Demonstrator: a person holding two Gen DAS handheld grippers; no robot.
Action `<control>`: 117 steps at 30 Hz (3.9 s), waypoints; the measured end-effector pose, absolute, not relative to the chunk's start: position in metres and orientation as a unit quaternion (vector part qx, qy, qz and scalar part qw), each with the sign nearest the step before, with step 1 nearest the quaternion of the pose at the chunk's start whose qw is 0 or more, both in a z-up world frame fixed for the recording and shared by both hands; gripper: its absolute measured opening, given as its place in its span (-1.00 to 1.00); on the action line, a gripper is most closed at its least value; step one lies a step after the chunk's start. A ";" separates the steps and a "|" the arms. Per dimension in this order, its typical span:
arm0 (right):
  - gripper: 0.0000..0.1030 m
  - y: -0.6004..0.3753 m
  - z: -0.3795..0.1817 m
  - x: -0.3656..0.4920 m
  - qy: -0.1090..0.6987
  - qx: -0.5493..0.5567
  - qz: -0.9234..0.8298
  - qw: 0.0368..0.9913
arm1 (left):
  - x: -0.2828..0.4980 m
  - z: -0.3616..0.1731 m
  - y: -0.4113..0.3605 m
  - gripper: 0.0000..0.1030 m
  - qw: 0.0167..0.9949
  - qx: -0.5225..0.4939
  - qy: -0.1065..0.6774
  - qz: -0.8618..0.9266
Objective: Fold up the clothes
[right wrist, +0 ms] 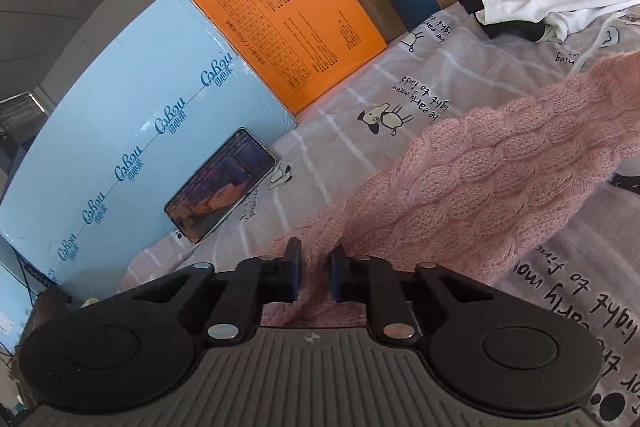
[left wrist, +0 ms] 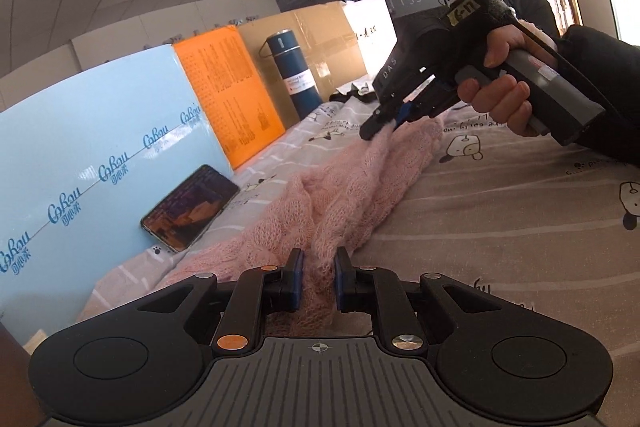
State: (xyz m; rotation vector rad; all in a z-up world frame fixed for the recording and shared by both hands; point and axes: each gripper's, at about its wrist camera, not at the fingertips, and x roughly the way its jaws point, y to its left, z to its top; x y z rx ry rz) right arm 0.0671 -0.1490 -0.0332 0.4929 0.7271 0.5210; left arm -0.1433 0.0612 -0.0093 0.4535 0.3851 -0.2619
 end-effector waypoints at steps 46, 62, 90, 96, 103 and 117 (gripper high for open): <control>-0.16 -0.312 -0.057 0.001 0.246 0.214 -0.050 0.944 | -0.199 -0.005 0.137 0.22 0.965 0.051 0.246 -0.074; -0.46 -0.296 -0.059 0.019 0.266 0.045 -0.103 0.957 | -0.196 -0.012 0.139 0.42 0.964 0.048 0.254 -0.062; -0.99 -0.252 -0.043 0.146 0.263 0.024 -0.139 0.955 | -0.195 -0.014 0.135 0.61 0.966 0.045 0.242 -0.080; -0.21 -0.247 -0.025 0.106 0.218 0.068 -0.115 0.967 | -0.195 -0.015 0.134 0.70 0.965 0.048 0.244 -0.078; 0.40 -0.194 0.002 0.018 0.203 0.087 0.135 0.966 | -0.196 -0.015 0.131 0.71 0.966 0.058 0.242 -0.076; -0.35 -0.088 -0.047 -0.026 0.328 -0.012 0.341 0.881 | -0.199 -0.013 0.128 0.71 0.967 0.068 0.233 -0.077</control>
